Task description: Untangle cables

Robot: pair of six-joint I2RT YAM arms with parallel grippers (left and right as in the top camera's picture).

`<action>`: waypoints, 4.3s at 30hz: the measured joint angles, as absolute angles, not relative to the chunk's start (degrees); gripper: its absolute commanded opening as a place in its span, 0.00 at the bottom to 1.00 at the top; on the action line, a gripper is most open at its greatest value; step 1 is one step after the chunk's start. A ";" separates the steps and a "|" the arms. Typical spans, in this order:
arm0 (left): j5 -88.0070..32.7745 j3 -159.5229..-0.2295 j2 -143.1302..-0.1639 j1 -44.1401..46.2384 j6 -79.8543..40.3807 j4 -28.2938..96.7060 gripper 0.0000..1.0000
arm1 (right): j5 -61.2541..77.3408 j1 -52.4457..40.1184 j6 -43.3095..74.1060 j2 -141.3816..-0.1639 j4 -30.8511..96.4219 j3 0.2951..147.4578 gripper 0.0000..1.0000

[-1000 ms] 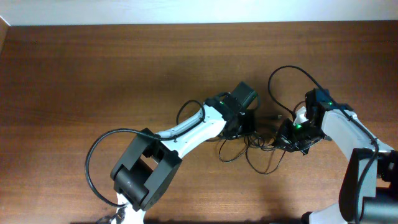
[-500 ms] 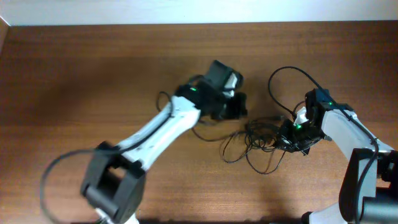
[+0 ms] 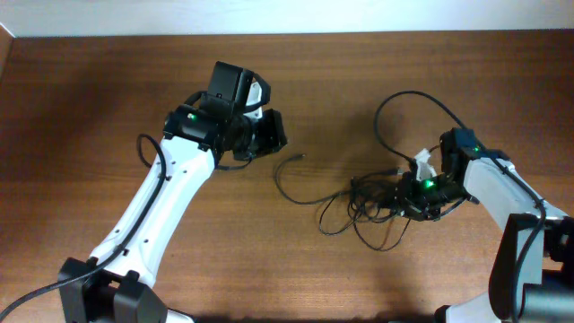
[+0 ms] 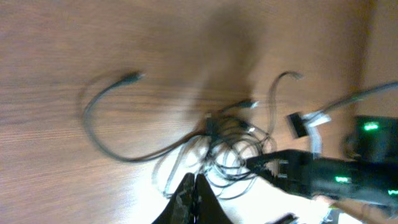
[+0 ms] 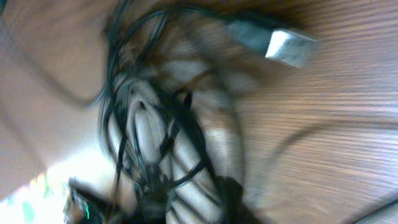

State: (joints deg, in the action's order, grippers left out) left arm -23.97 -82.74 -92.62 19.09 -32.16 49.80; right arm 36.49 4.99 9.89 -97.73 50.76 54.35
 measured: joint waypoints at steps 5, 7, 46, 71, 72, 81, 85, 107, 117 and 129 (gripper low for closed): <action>-18.11 -82.70 -92.62 19.09 -27.86 53.45 0.44 | 37.15 4.99 0.93 -97.93 63.90 63.20 0.57; -17.50 -82.70 -92.62 19.09 -27.11 53.45 0.47 | 36.42 4.86 0.36 -97.95 65.17 67.26 0.59; -10.44 -82.70 -105.56 24.80 -24.38 53.63 0.45 | 15.14 -21.87 11.18 -97.89 37.32 54.19 0.58; -24.38 -82.70 -105.56 24.80 -14.17 56.05 0.51 | 38.96 -13.52 7.09 -90.26 59.64 74.83 0.04; -28.62 -82.70 -105.56 24.80 -11.25 56.07 0.57 | 41.06 -13.52 7.01 -90.26 59.00 75.90 0.04; -43.59 -82.70 -105.56 24.80 -7.40 55.55 0.64 | 53.52 -7.18 15.81 -90.26 55.22 75.99 0.04; -39.75 -82.65 -105.56 25.34 -16.01 52.10 0.67 | 59.53 -7.05 17.39 -90.26 51.42 75.99 0.04; -33.06 -82.72 -116.60 24.67 -11.20 55.42 0.64 | 51.22 7.35 14.70 -70.15 50.46 81.45 0.04; -43.64 -82.61 -105.16 20.18 5.21 57.54 0.00 | 35.66 15.94 14.48 -72.03 66.41 82.67 0.10; -44.49 -89.36 -97.60 20.16 6.48 57.67 0.00 | 34.26 15.94 2.90 -81.56 79.96 82.72 0.74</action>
